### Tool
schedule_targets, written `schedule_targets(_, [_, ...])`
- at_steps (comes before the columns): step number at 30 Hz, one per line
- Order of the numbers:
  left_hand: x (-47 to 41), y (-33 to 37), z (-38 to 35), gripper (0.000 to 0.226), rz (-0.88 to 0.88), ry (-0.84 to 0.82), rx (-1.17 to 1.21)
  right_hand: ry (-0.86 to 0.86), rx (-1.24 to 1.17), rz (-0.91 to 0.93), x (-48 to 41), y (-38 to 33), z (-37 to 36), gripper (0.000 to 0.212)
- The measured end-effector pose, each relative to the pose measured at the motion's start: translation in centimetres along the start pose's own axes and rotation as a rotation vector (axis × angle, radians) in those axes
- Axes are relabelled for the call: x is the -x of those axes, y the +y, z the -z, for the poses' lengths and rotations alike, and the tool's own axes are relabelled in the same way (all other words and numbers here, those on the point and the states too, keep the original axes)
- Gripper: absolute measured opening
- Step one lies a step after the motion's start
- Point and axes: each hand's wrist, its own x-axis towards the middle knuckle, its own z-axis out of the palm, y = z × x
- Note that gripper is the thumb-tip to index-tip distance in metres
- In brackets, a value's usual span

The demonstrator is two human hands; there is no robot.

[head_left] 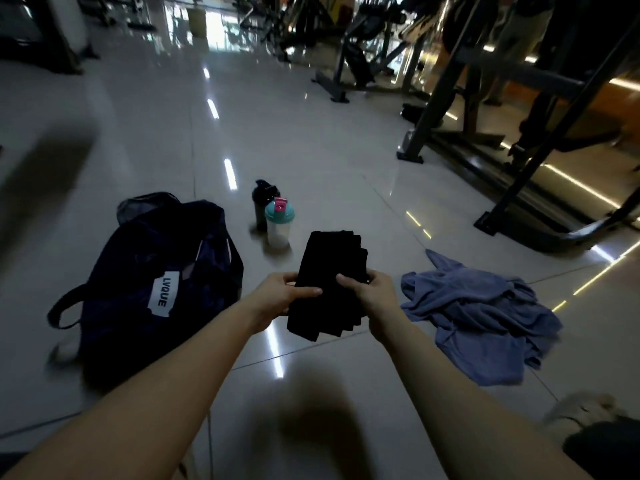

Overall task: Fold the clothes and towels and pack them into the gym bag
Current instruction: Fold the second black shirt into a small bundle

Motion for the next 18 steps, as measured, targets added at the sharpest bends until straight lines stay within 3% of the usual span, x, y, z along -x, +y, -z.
schedule_targets(7, [4.4,5.2,3.9,0.047,-0.133,0.076,-0.032,-0.090,-0.053,0.156,1.2,-5.6,-4.3,0.027])
schedule_targets(11, [8.0,7.9,7.5,0.038,-0.162,0.212,-0.123,-0.178,0.009,0.289,1.0,-7.6,-8.9,0.029])
schedule_targets(18, [10.6,11.7,16.4,0.033,-0.063,0.308,-0.235,-0.252,0.134,0.500,-2.2,-9.5,-18.4,0.024])
